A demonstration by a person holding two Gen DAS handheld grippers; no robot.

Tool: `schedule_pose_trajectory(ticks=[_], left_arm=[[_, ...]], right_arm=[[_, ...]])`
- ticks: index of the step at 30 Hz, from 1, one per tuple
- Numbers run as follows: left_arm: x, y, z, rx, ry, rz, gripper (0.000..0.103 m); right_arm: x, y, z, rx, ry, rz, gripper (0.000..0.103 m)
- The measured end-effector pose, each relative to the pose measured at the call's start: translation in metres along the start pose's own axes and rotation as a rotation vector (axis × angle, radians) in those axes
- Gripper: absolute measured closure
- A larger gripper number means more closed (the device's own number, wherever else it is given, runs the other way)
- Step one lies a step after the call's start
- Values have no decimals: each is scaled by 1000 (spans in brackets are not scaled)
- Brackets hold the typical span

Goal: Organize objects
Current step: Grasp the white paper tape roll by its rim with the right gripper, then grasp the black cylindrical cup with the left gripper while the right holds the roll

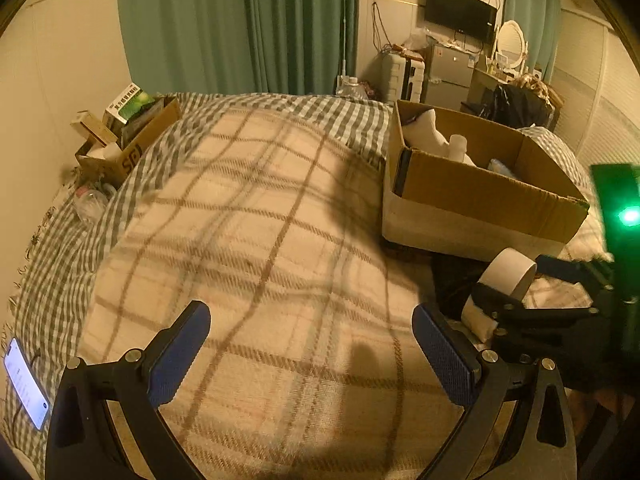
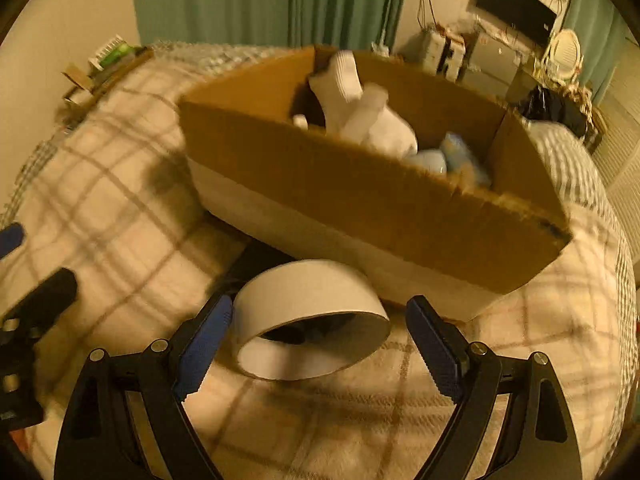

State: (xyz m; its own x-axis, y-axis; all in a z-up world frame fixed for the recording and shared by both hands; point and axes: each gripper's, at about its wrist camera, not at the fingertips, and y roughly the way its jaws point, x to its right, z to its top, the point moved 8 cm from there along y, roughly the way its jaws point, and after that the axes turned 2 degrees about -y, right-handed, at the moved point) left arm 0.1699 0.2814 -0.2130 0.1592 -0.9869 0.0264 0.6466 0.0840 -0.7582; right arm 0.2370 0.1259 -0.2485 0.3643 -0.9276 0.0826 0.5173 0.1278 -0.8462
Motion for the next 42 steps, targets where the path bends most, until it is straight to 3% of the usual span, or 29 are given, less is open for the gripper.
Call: schedule_pose_trajectory(ticks=[4, 9, 19, 24, 33, 36, 38, 42], left_arm=[[2, 4, -2, -16, 5, 0, 0], [7, 3, -4, -28, -3, -9, 0], [81, 10, -3, -80, 118, -92, 0], [112, 29, 0, -109, 162, -103, 0], [149, 67, 0, -161, 221, -118, 0], [155, 75, -1, -178, 231, -130, 10], [158, 79, -4, -200, 238, -134, 26], [158, 67, -5, -186, 235, -158, 26]], right_arm=[[1, 3, -5, -11, 26, 69, 22], [8, -26, -14, 41, 32, 57, 22], [67, -95, -12, 169, 117, -80, 22], [86, -87, -16, 166, 138, -102, 22], [103, -65, -23, 138, 200, -52, 22], [103, -64, -23, 136, 201, -51, 22], [103, -64, -23, 136, 200, -52, 22], [102, -66, -24, 141, 195, -65, 22]])
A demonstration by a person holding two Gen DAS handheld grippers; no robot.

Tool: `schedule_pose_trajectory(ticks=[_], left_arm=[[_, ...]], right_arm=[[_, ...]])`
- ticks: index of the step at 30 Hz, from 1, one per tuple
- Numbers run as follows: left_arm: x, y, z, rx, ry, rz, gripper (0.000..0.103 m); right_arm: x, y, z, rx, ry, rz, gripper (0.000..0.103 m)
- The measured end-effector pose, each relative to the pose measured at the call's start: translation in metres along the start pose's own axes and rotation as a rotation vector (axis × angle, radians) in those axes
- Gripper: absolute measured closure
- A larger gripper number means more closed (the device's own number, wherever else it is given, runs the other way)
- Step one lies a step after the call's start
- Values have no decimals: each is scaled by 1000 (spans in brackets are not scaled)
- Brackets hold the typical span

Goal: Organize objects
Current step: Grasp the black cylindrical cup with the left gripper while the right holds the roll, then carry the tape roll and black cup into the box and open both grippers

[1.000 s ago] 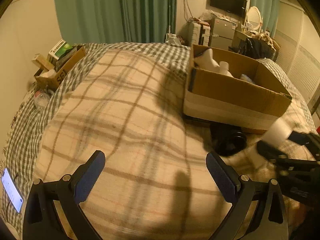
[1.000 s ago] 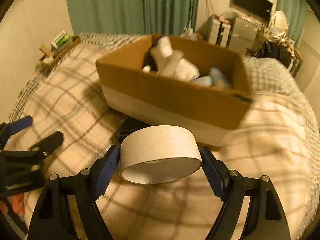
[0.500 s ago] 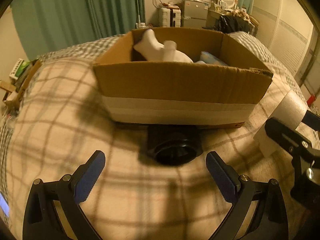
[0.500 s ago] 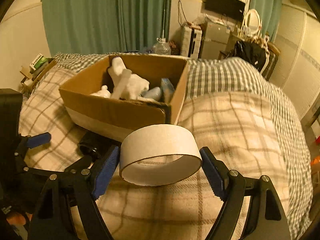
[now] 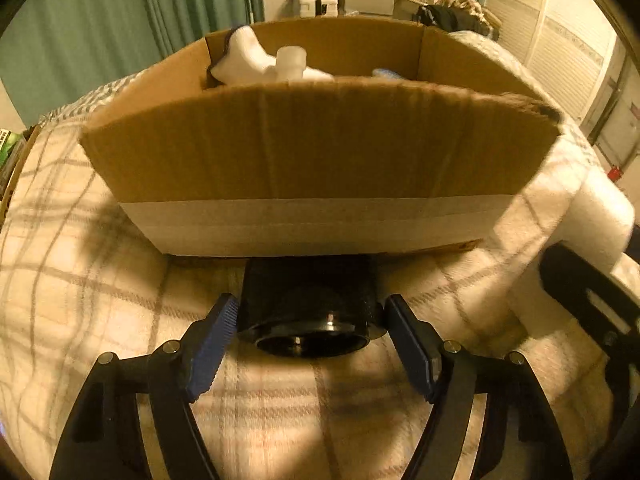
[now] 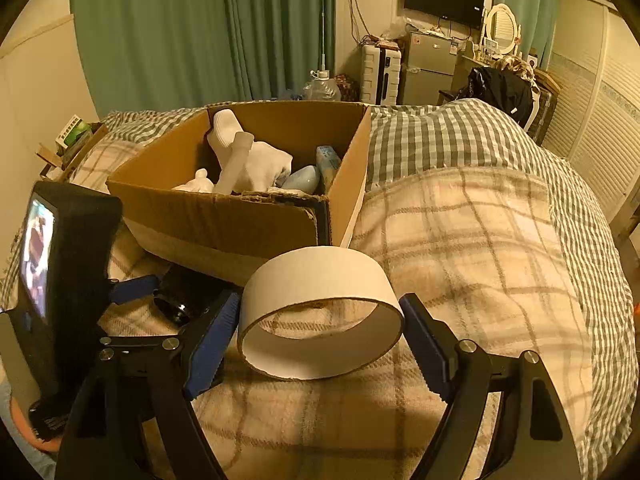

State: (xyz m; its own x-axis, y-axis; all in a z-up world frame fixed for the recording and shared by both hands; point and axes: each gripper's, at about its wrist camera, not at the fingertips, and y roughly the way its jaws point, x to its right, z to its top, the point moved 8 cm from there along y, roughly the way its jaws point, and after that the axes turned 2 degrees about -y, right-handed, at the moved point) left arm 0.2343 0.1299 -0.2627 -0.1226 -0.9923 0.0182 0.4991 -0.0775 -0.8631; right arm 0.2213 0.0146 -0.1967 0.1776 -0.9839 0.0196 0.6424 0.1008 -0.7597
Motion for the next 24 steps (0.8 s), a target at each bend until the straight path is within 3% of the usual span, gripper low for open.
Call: schedule_pose_trajectory(ticks=[14, 19, 24], left_arm=[[-27, -121, -18, 199, -69, -41, 26], [-40, -168, -2, 296, -102, -46, 26], [-47, -198, 16, 360, -76, -2, 26]], right_arm=[[-15, -72, 8, 110, -13, -61, 22], [-21, -104, 20, 168, -16, -48, 22], [-22, -135, 45, 234, -17, -24, 22]])
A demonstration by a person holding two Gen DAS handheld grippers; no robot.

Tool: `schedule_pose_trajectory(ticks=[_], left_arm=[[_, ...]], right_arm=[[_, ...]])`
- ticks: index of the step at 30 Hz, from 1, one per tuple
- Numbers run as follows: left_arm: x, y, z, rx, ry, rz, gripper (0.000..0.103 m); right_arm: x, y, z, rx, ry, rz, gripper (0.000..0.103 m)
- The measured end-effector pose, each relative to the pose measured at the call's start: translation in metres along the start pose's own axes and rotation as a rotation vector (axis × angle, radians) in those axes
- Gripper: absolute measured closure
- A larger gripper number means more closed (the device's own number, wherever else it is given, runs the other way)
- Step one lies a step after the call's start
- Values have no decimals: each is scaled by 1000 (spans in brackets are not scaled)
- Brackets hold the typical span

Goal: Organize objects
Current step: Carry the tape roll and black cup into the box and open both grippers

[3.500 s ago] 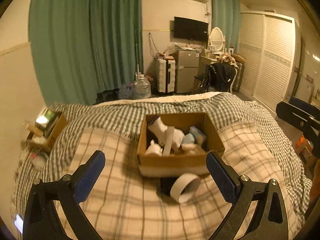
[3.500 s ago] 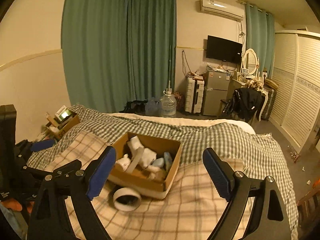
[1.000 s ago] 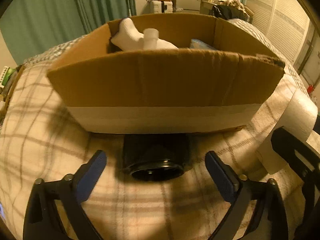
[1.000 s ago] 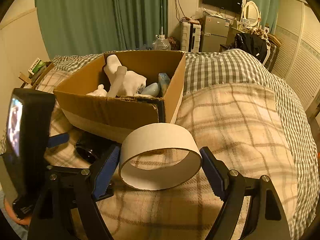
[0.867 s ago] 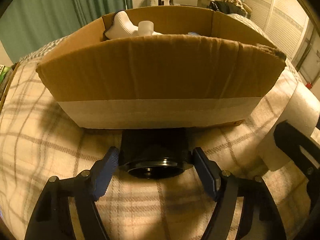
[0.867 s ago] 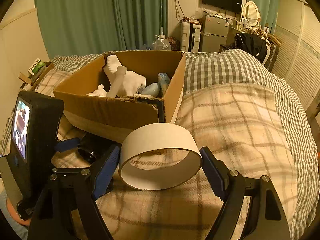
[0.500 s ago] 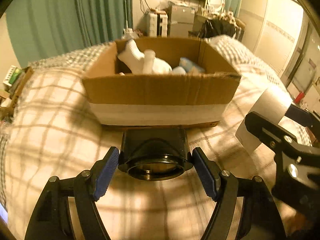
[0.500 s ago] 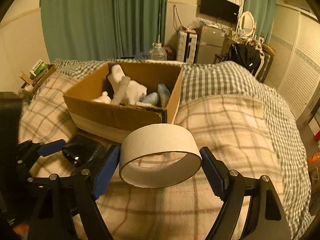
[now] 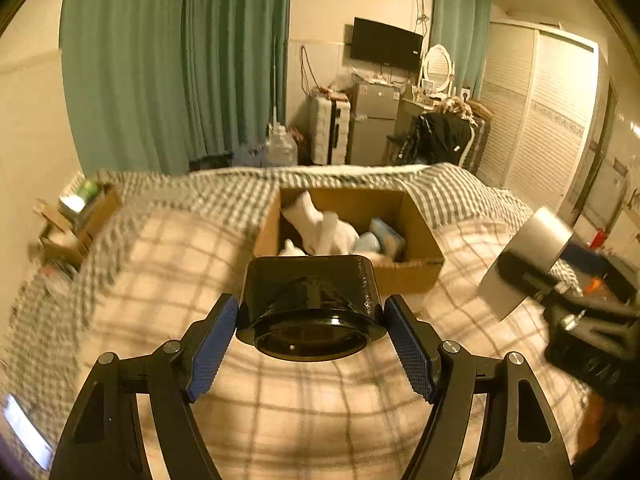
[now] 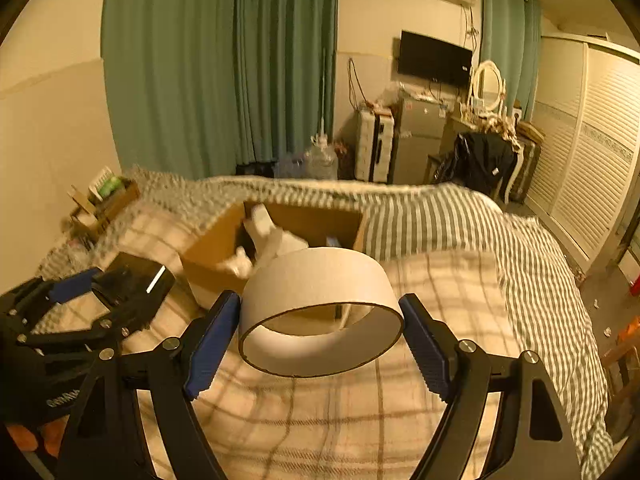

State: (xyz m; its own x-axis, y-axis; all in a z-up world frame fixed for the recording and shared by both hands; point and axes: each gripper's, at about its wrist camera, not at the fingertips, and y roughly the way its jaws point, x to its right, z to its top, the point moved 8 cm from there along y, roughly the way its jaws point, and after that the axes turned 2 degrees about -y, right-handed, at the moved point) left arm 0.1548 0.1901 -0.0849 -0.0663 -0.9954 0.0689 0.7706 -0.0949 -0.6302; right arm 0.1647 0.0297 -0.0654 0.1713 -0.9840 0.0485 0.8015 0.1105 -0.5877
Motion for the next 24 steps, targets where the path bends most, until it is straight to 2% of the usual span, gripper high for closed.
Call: schedule_pose_trajectory(ticks=[7, 13, 18, 24], left_arm=[[-15, -4, 58, 78, -5, 24, 26], [-16, 21, 101, 100, 7, 27, 26], [-7, 61, 116, 77, 23, 16, 26], [2, 124, 103, 5, 44, 1, 26]], right_arm=[[-4, -16, 71, 101, -34, 49, 23], [0, 14, 119, 121, -42, 76, 23], [4, 62, 135, 82, -52, 79, 23], [12, 131, 122, 1, -33, 94, 23]])
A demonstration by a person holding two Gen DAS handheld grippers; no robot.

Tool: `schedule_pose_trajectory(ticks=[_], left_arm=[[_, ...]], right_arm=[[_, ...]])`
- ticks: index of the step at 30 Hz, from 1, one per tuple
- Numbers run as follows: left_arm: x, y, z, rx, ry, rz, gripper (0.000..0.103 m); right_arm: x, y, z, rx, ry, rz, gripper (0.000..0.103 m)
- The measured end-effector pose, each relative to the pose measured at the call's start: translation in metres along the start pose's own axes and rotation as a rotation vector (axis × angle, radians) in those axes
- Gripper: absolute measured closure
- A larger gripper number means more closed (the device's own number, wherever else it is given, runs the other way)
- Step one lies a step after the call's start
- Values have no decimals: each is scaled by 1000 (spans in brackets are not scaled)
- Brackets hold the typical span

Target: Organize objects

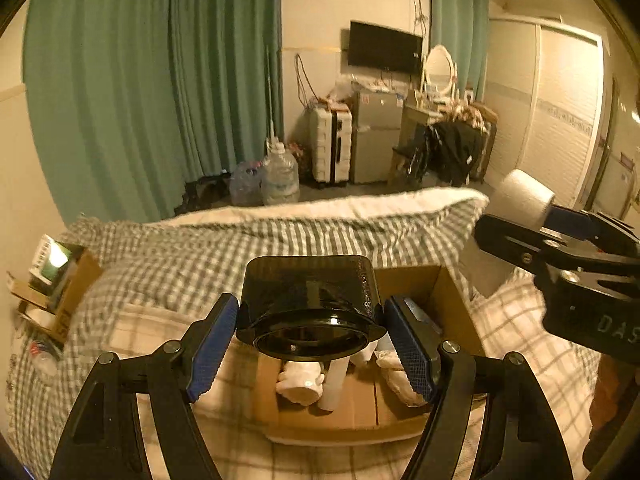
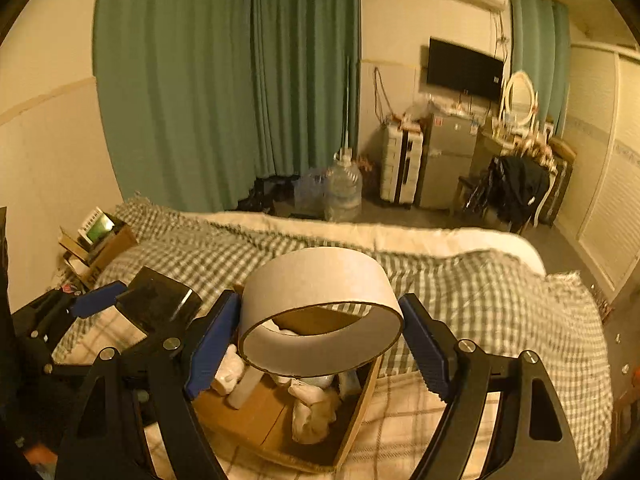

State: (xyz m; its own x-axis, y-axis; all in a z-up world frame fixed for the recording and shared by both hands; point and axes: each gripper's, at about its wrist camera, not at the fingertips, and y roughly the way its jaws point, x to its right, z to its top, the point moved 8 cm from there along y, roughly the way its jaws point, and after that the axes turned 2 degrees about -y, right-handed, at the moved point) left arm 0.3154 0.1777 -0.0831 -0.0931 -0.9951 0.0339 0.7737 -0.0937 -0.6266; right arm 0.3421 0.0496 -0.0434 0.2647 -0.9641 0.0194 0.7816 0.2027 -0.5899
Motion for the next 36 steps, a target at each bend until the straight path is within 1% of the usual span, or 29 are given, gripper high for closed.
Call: schedule_pose_trajectory(ticks=[6, 9, 10, 11, 12, 14, 15, 19, 20, 21, 22, 27, 29, 31, 33, 36], left_arm=[[4, 53, -23, -66, 22, 2, 26], [6, 68, -31, -82, 34, -5, 26], [7, 72, -34, -87, 42, -5, 25], [8, 74, -35, -91, 47, 0, 24], [7, 75, -36, -96, 51, 9, 22], [7, 73, -35, -95, 52, 32, 11], [6, 70, -34, -88, 48, 38, 9], [6, 48, -24, -74, 36, 40, 7], [6, 41, -19, -65, 34, 41, 5], [7, 27, -13, -44, 31, 46, 3], [7, 17, -8, -24, 29, 53, 0], [9, -57, 18, 86, 6, 41, 0], [9, -89, 25, 126, -5, 34, 0], [5, -120, 29, 167, -15, 33, 0], [3, -145, 30, 201, -21, 31, 0], [-1, -180, 25, 255, -32, 38, 0]], right_arm=[[6, 57, -27, -79, 2, 14, 22], [12, 73, -35, -84, 25, 7, 21], [14, 76, -37, -87, 42, 18, 20], [15, 81, -39, -95, 65, 40, 13], [18, 82, -41, -103, 84, 58, 10], [22, 80, -42, -99, 112, 67, 9], [25, 76, -41, -96, 113, 62, 9], [30, 45, -28, -53, 117, 22, 9], [31, 34, -25, -41, 119, 17, 9], [32, 24, -20, -28, 120, 10, 9], [34, 6, -15, -6, 119, -5, 7], [41, -76, 0, 77, 112, -74, 7], [41, -112, 5, 114, 109, -107, 4], [42, -146, 8, 159, 107, -132, 0], [38, -179, 9, 208, 87, -153, 0], [30, -210, 5, 254, 73, -183, 0]])
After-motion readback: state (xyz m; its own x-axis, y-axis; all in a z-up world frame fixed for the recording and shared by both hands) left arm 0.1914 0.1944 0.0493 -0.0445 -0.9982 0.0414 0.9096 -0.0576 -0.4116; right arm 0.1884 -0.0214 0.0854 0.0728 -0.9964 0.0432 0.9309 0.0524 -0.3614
